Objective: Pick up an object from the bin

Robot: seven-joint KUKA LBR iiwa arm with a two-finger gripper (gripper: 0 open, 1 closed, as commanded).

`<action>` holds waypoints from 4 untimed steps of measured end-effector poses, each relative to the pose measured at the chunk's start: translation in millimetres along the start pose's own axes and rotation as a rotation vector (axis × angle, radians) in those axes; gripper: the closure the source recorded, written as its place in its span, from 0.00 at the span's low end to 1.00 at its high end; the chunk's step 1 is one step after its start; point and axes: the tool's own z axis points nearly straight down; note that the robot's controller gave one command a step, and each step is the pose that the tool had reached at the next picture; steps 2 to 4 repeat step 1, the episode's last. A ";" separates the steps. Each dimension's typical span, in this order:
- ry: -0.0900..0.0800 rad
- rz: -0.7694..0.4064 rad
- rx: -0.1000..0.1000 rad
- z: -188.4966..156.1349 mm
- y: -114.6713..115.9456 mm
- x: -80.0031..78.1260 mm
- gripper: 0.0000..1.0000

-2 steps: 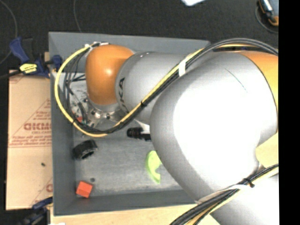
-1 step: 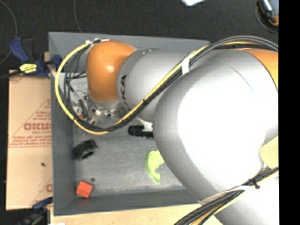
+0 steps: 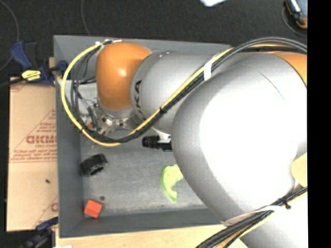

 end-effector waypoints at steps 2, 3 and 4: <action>-0.001 0.000 -0.001 -5.8 0.1 -0.4 1.00; -0.001 0.000 -0.001 -5.8 0.1 -0.4 1.00; -0.001 0.000 -0.001 -5.8 0.1 -0.4 1.00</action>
Offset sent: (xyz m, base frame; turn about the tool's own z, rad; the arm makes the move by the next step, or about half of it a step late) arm 0.0000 0.0001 0.0185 0.0000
